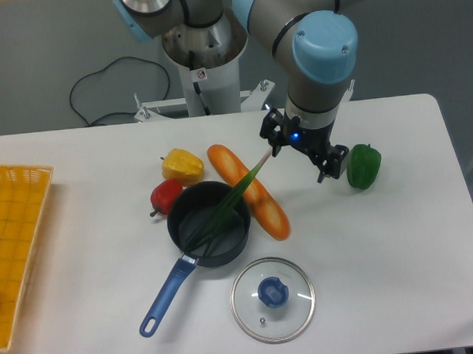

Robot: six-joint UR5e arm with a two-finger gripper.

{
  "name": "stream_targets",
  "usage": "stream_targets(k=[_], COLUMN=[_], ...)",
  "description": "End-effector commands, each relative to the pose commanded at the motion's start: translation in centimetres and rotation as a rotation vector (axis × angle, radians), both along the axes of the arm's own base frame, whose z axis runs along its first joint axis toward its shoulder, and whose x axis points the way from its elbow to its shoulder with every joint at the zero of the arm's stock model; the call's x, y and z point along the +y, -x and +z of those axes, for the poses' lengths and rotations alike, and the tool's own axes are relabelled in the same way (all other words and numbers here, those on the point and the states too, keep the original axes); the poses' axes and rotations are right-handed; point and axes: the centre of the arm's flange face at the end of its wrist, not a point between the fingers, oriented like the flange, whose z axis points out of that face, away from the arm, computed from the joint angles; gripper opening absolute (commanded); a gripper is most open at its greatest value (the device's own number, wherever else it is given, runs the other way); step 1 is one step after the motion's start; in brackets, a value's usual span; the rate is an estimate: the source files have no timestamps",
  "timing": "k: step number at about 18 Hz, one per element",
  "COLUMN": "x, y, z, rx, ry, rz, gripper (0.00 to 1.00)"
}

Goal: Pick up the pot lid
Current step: 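Open the gripper and lower it beside the baguette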

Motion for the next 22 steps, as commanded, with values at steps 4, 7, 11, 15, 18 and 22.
stream_targets(k=[4, 7, 11, 15, 18, 22], x=[0.0, -0.8, -1.4, -1.2, -0.7, 0.3], y=[0.2, 0.9, 1.2, 1.2, 1.2, 1.6], z=[0.0, -0.5, -0.2, -0.2, -0.2, 0.0], rx=[-0.027, -0.091, -0.095, -0.085, -0.107, -0.071], ry=[-0.043, -0.131, -0.169, -0.193, -0.231, -0.273], rz=[0.013, 0.06, 0.115, 0.231, 0.283, 0.394], gripper=[1.0, 1.0, 1.0, 1.0, 1.0, 1.0])
